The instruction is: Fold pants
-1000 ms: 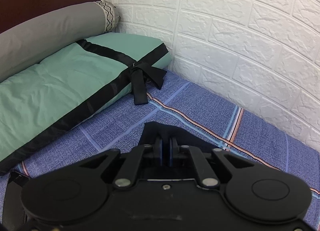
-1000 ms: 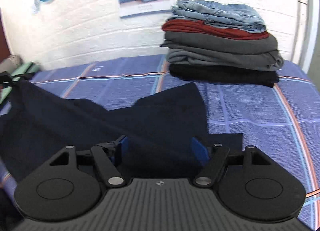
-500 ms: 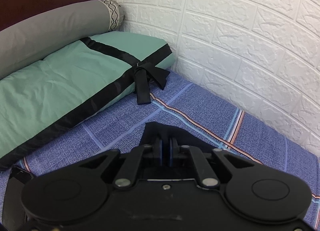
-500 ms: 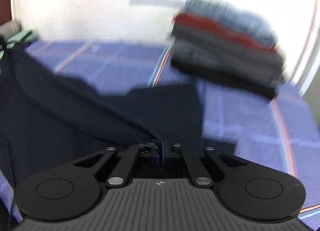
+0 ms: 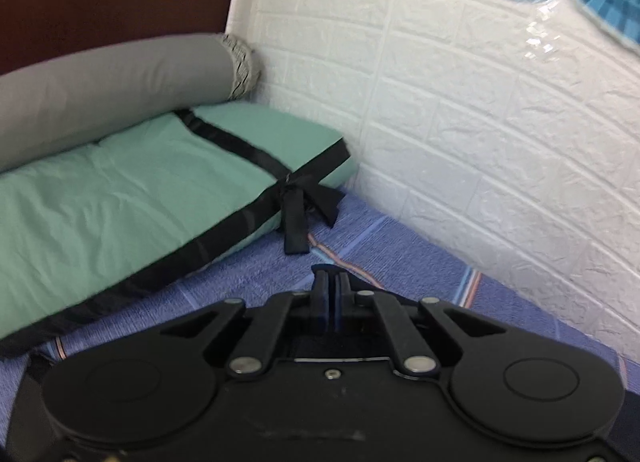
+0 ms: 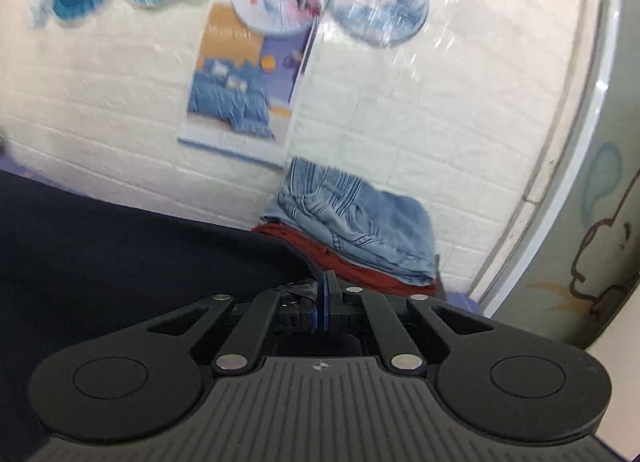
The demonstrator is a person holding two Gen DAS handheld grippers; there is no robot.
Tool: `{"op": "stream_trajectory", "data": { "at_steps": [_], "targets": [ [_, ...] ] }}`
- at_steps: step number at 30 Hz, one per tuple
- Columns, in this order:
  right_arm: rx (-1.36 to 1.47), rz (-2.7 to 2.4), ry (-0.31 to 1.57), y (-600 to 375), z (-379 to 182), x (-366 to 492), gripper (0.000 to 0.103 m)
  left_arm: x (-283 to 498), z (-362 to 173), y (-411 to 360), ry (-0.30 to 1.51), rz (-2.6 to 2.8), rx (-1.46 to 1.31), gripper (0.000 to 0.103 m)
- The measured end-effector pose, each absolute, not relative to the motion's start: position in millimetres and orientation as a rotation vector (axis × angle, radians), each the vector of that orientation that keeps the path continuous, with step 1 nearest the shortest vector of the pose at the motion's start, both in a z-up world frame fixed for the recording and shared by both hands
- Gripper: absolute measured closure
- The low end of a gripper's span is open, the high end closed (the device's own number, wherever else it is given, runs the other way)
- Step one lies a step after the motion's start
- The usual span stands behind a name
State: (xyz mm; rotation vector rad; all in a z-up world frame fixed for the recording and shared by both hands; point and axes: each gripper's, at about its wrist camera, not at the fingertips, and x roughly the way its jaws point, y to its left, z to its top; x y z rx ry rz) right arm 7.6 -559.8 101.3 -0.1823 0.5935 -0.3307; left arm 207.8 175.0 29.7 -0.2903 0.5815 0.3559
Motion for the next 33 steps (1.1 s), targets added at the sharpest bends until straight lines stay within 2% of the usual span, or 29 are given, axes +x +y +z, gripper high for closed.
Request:
{"op": "stream_trajectory", "data": {
  "at_steps": [5, 9, 18, 24, 27, 30, 31, 32, 33],
  "targets": [
    [-0.123, -0.368, 0.676, -560.1, 70.8, 127.4, 0.102, 236.9, 3.9, 176.9, 0.632, 0.417, -0.307, 0.1],
    [-0.179, -0.399, 0.749, -539.6, 53.6, 195.1, 0.101, 256.0, -9.2, 176.0, 0.661, 0.423, -0.302, 0.1],
    [-0.258, -0.536, 0.793, -524.3, 35.1, 268.0, 0.101, 281.5, -49.1, 181.6, 0.737, 0.436, -0.291, 0.1],
    [-0.326, -0.622, 0.854, -512.5, 3.9, 317.7, 0.101, 284.5, -54.4, 174.6, 0.743, 0.41, -0.211, 0.099],
    [-0.361, -0.659, 0.889, -511.6, -21.1, 335.7, 0.101, 283.3, -50.9, 176.4, 0.748, 0.398, -0.204, 0.091],
    [-0.368, -0.674, 0.916, -514.6, -42.0, 341.0, 0.1, 274.6, -39.6, 184.3, 0.732, 0.381, -0.204, 0.071],
    [-0.366, -0.655, 0.902, -513.8, -43.7, 339.0, 0.091, 271.7, -34.0, 188.4, 0.723, 0.377, -0.199, 0.063],
    [-0.358, -0.636, 0.885, -512.5, -42.5, 335.7, 0.066, 267.0, -27.7, 192.3, 0.712, 0.372, -0.2, 0.056],
    [-0.351, -0.628, 0.861, -510.1, -38.9, 331.3, 0.05, 260.9, -21.3, 196.6, 0.696, 0.362, -0.209, 0.045]
  ]
}}
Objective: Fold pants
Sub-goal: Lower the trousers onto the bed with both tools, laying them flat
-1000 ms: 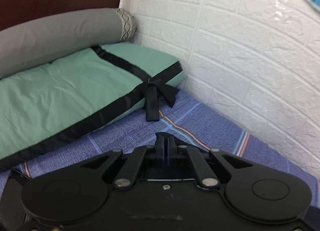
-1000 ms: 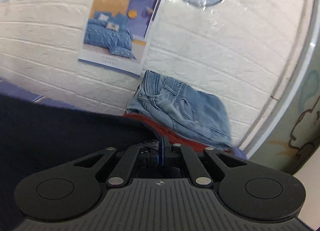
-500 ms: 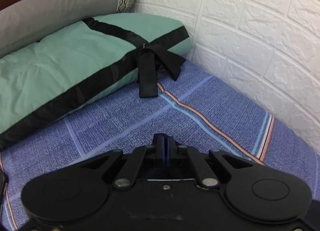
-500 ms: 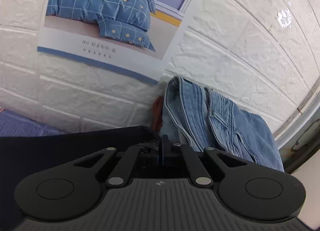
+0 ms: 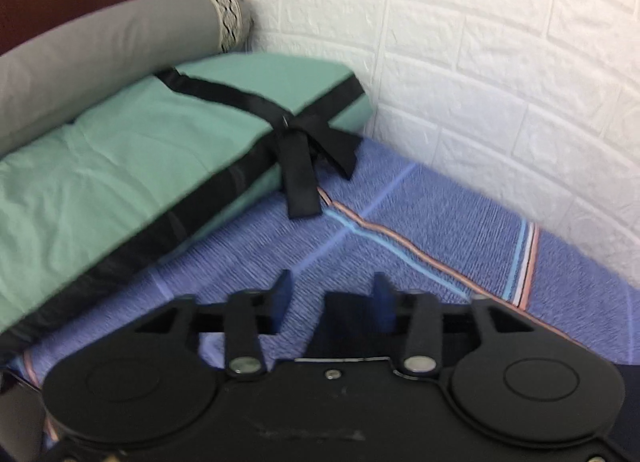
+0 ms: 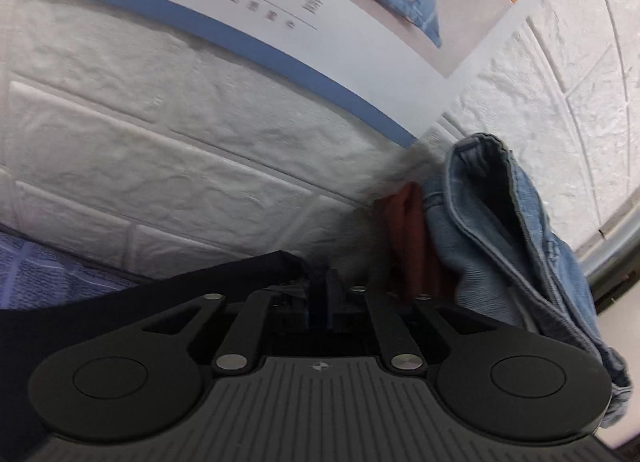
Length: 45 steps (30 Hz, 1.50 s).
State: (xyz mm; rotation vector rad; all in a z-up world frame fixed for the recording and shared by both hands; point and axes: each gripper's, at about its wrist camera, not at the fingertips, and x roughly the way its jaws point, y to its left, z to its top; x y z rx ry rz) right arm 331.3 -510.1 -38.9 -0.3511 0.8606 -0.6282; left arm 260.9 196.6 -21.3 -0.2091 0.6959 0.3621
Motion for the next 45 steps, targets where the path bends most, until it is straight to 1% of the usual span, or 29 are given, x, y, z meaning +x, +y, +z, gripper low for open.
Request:
{"op": "stream_trajectory", "data": {
  "at_steps": [1, 2, 4, 6, 7, 8, 11, 16, 18, 19, 20, 22, 25, 27, 28, 29, 30, 31, 32, 33, 36, 37, 38, 39, 41, 42, 43, 44, 45],
  "targets": [
    [-0.344, -0.605, 0.824, -506.4, -32.5, 325.1, 0.022, 255.6, -16.1, 199.5, 0.679, 0.357, -0.218, 0.04],
    [-0.341, -0.585, 0.785, -501.8, -25.0, 319.8, 0.009, 251.5, -12.3, 202.2, 0.669, 0.355, -0.224, 0.039],
    [-0.325, -0.554, 0.706, -491.1, -8.7, 306.4, 0.006, 245.4, -7.8, 208.9, 0.669, 0.344, -0.233, 0.037],
    [-0.269, -0.465, 0.631, -478.0, 6.7, 292.5, 0.005, 240.8, -7.5, 210.9, 0.685, 0.334, -0.244, 0.035],
    [-0.222, -0.387, 0.603, -470.6, 13.4, 285.3, 0.004, 242.5, -9.5, 210.6, 0.701, 0.325, -0.25, 0.031],
    [-0.173, -0.288, 0.593, -463.6, 18.6, 280.6, 0.001, 243.3, -12.8, 211.9, 0.722, 0.305, -0.26, 0.029],
    [-0.076, 0.053, 0.663, -428.5, 19.8, 275.3, 0.0, 242.3, -22.6, 213.1, 0.76, 0.257, -0.282, 0.029],
    [-0.171, 0.448, 0.718, -335.2, -5.3, 273.9, 0.0, 240.3, -33.7, 207.3, 0.79, 0.172, -0.26, 0.029],
    [-0.208, 0.511, 0.743, -312.4, -19.1, 283.6, 0.0, 239.1, -35.8, 205.8, 0.801, 0.145, -0.238, 0.032],
    [-0.21, 0.535, 0.758, -305.5, -25.2, 291.2, 0.0, 238.7, -37.7, 206.8, 0.808, 0.122, -0.239, 0.037],
    [-0.201, 0.557, 0.771, -300.7, -28.8, 297.1, 0.0, 237.4, -39.6, 208.7, 0.817, 0.102, -0.245, 0.039],
    [-0.181, 0.614, 0.794, -287.9, -33.4, 304.9, 0.0, 235.2, -43.7, 213.6, 0.848, 0.057, -0.266, 0.049],
    [-0.186, 0.662, 0.816, -271.7, -36.8, 310.7, 0.0, 219.7, -43.5, 221.0, 0.853, 0.001, -0.313, 0.05],
    [-0.198, 0.676, 0.835, -264.4, -41.3, 313.1, 0.0, 213.0, -46.2, 223.8, 0.857, -0.019, -0.308, 0.047],
    [-0.205, 0.679, 0.854, -264.0, -42.6, 311.1, 0.005, 210.7, -49.0, 223.7, 0.863, -0.017, -0.298, 0.047],
    [-0.203, 0.686, 0.878, -261.4, -45.6, 311.5, 0.05, 208.3, -51.3, 222.9, 0.86, -0.008, -0.286, 0.047],
    [-0.191, 0.684, 0.887, -260.1, -47.6, 310.8, 0.082, 206.5, -52.8, 221.6, 0.851, -0.003, -0.274, 0.05],
    [-0.188, 0.664, 0.879, -258.8, -47.0, 308.7, 0.098, 205.0, -53.6, 220.0, 0.84, 0.005, -0.26, 0.061],
    [-0.197, 0.643, 0.862, -256.8, -46.0, 307.1, 0.103, 203.2, -53.8, 217.9, 0.828, 0.017, -0.235, 0.072],
    [-0.213, 0.598, 0.842, -256.0, -44.5, 307.1, 0.103, 202.6, -53.7, 216.2, 0.82, 0.029, -0.202, 0.086],
    [-0.167, 0.484, 0.833, -258.8, -44.0, 315.5, 0.103, 200.7, -52.1, 226.3, 0.824, 0.046, -0.265, 0.086],
    [-0.179, 0.494, 0.826, -256.6, -42.7, 313.1, 0.098, 197.6, -49.2, 230.2, 0.82, 0.055, -0.284, 0.086],
    [-0.207, 0.518, 0.822, -253.8, -41.0, 308.7, 0.079, 193.7, -45.6, 234.3, 0.809, 0.06, -0.294, 0.086],
    [-0.234, 0.547, 0.815, -251.8, -38.7, 303.2, 0.071, 188.9, -42.5, 237.0, 0.799, 0.061, -0.297, 0.086],
    [-0.282, 0.576, 0.783, -251.7, -32.4, 291.1, 0.043, 180.5, -38.1, 241.8, 0.799, 0.062, -0.298, 0.083],
    [-0.296, 0.569, 0.774, -252.9, -29.1, 286.9, 0.04, 178.4, -37.6, 243.8, 0.805, 0.059, -0.302, 0.079],
    [-0.294, 0.558, 0.771, -256.3, -26.2, 283.8, 0.039, 175.6, -38.8, 244.6, 0.817, 0.055, -0.31, 0.071],
    [-0.284, 0.55, 0.773, -258.2, -23.1, 282.6, 0.038, 176.2, -41.1, 244.2, 0.832, 0.05, -0.321, 0.065],
    [-0.27, 0.536, 0.778, -263.9, -19.8, 280.1, 0.037, 173.2, -42.8, 244.0, 0.841, 0.044, -0.333, 0.058]
  ]
}}
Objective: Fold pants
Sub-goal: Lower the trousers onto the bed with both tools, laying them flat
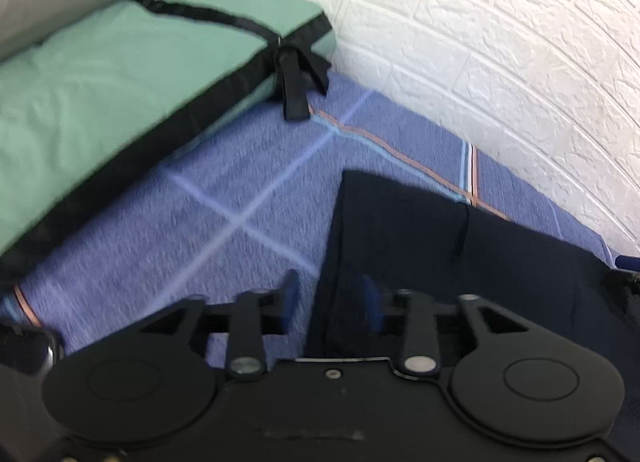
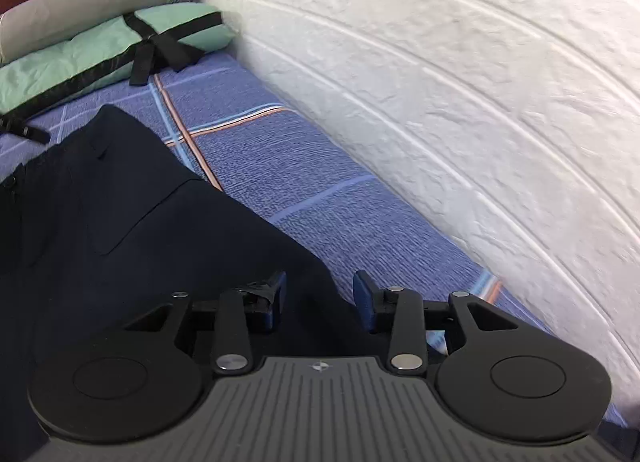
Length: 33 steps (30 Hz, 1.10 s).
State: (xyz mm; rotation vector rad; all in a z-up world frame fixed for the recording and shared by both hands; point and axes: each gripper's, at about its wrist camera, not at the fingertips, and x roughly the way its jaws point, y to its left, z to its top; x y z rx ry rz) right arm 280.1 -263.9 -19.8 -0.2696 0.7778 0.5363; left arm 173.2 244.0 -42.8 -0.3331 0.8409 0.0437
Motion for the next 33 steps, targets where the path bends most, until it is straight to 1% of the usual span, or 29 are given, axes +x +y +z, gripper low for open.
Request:
{"op": "stream_trajectory", "data": {
  "at_steps": [1, 2, 3, 5, 6, 7, 8, 10, 15, 17, 19, 21, 23, 24, 25, 26, 27, 30, 33],
  "targets": [
    [-0.257, 0.519, 0.781, -269.6, -16.6, 276.8, 0.034, 170.7, -44.1, 242.7, 0.843, 0.036, -0.34, 0.052],
    [-0.248, 0.505, 0.783, -275.8, -13.3, 271.8, 0.034, 169.2, -45.5, 241.2, 0.844, 0.03, -0.338, 0.051],
    [-0.241, 0.495, 0.783, -282.4, -9.9, 266.8, 0.034, 168.3, -46.7, 238.2, 0.848, 0.025, -0.327, 0.05],
    [-0.236, 0.469, 0.788, -293.7, -4.3, 251.7, 0.031, 164.1, -45.5, 229.9, 0.856, 0.025, -0.292, 0.052],
    [-0.244, 0.464, 0.791, -297.4, -4.4, 244.9, 0.027, 164.8, -46.9, 225.4, 0.855, 0.031, -0.269, 0.067],
    [-0.257, 0.457, 0.79, -301.6, -3.3, 236.9, 0.024, 165.0, -47.6, 221.3, 0.857, 0.055, -0.223, 0.088],
    [-0.274, 0.448, 0.792, -304.3, -3.3, 230.6, 0.021, 165.4, -49.1, 218.0, 0.859, 0.075, -0.189, 0.09],
    [-0.296, 0.431, 0.794, -313.6, -3.3, 217.2, 0.02, 161.5, -48.1, 219.8, 0.852, 0.072, -0.207, 0.094],
    [-0.268, 0.361, 0.815, -351.8, -0.9, 193.3, 0.016, 147.3, -42.7, 225.5, 0.838, 0.089, -0.213, 0.094],
    [-0.274, 0.298, 0.83, -370.7, 0.3, 186.9, 0.015, 144.6, -42.5, 226.1, 0.838, 0.106, -0.219, 0.089],
    [-0.263, 0.229, 0.843, -391.5, 2.7, 182.8, 0.014, 144.9, -35.8, 226.3, 0.826, 0.129, -0.218, 0.078],
    [-0.216, 0.178, 0.842, -409.9, 7.3, 181.8, 0.014, 141.8, -19.1, 225.8, 0.783, 0.131, -0.221, 0.077],
    [-0.159, 0.155, 0.833, -423.4, 12.6, 184.9, 0.013, 143.1, 0.8, 221.9, 0.751, 0.091, -0.215, 0.07],
    [-0.132, 0.158, 0.824, -426.8, 15.3, 188.3, 0.011, 145.9, 10.1, 217.3, 0.736, 0.065, -0.2, 0.058],
    [-0.107, 0.17, 0.818, -427.7, 17.4, 192.6, 0.007, 151.1, 18.0, 210.9, 0.724, 0.035, -0.177, 0.044],
    [-0.088, 0.182, 0.81, -426.0, 18.4, 195.6, 0.002, 156.0, 25.1, 202.9, 0.721, -0.001, -0.149, 0.037],
    [-0.087, 0.193, 0.799, -422.1, 18.8, 199.3, 0.0, 161.2, 30.0, 193.2, 0.72, -0.044, -0.12, 0.032],
    [-0.161, 0.233, 0.792, -405.3, 9.2, 216.6, 0.0, 184.5, 35.3, 167.0, 0.717, -0.108, -0.044, 0.032],
    [-0.185, 0.291, 0.822, -387.2, -3.4, 240.0, 0.0, 212.3, 32.5, 144.5, 0.753, -0.185, -0.01, 0.032]
  ]
}}
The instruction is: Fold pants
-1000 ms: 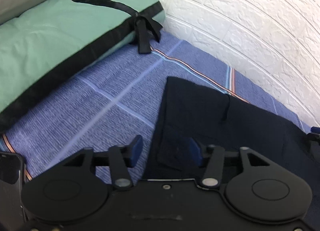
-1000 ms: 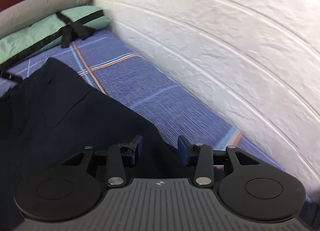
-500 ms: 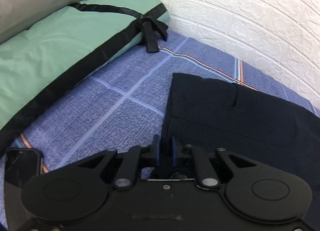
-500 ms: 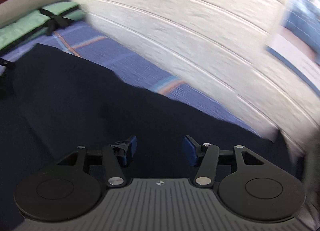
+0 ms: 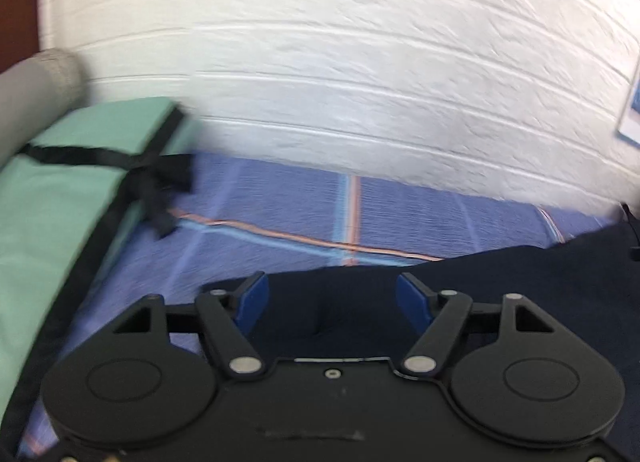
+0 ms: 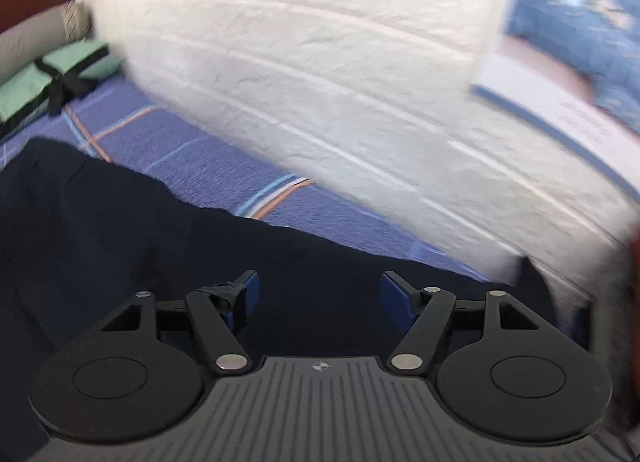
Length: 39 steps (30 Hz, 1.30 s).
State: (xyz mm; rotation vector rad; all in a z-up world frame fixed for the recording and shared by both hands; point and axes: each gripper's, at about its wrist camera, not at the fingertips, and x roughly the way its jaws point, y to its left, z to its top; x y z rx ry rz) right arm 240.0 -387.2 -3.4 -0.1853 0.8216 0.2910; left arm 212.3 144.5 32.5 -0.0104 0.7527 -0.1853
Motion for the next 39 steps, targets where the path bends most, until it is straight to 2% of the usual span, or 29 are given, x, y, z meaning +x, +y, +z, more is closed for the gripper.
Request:
{"op": "stream_trajectory", "data": {
  "at_steps": [3, 6, 15, 18, 21, 22, 23, 24, 25, 27, 29, 31, 33, 39],
  "targets": [
    [-0.2, 0.374, 0.824, -370.3, -9.8, 258.4, 0.0, 240.0, 25.3, 123.2, 0.788, -0.313, 0.035, 0.03],
    [-0.209, 0.437, 0.84, -357.7, -16.5, 274.5, 0.0, 256.9, 20.5, 104.6, 0.796, -0.423, 0.067, 0.019],
    [-0.281, 0.577, 0.886, -339.5, -50.6, 303.8, 0.0, 299.3, -34.2, 79.8, 0.915, -0.485, 0.266, 0.019],
    [-0.251, 0.565, 0.883, -346.4, -58.9, 309.2, 0.0, 312.1, -44.0, 92.9, 0.932, -0.449, 0.249, 0.018],
    [-0.185, 0.551, 0.888, -352.3, -60.0, 311.3, 0.0, 323.4, -46.3, 96.3, 0.938, -0.445, 0.192, 0.022],
    [-0.178, 0.542, 0.889, -351.8, -59.2, 308.5, 0.007, 321.2, -45.9, 94.5, 0.93, -0.45, 0.205, 0.028],
    [-0.186, 0.546, 0.887, -350.0, -57.8, 304.9, 0.034, 318.3, -44.9, 92.8, 0.922, -0.459, 0.219, 0.032],
    [-0.205, 0.553, 0.882, -347.8, -56.0, 301.7, 0.054, 317.3, -46.1, 87.7, 0.917, -0.467, 0.225, 0.041],
    [-0.217, 0.552, 0.884, -346.1, -55.0, 299.9, 0.087, 315.9, -45.2, 83.7, 0.915, -0.471, 0.221, 0.053],
    [-0.201, 0.535, 0.886, -346.1, -53.9, 299.6, 0.094, 312.7, -43.8, 77.6, 0.91, -0.478, 0.223, 0.069],
    [-0.193, 0.509, 0.876, -346.8, -51.6, 298.0, 0.102, 306.6, -42.2, 70.0, 0.898, -0.462, 0.255, 0.076],
    [-0.172, 0.482, 0.857, -348.2, -45.1, 294.7, 0.103, 301.0, -37.3, 69.0, 0.896, -0.445, 0.249, 0.09],
    [-0.166, 0.466, 0.835, -349.1, -34.8, 289.4, 0.103, 297.0, -32.7, 72.8, 0.89, -0.431, 0.212, 0.096],
    [-0.175, 0.439, 0.781, -350.9, 0.8, 258.0, 0.103, 268.0, 2.3, 74.5, 0.808, -0.408, 0.172, 0.096]
  ]
}}
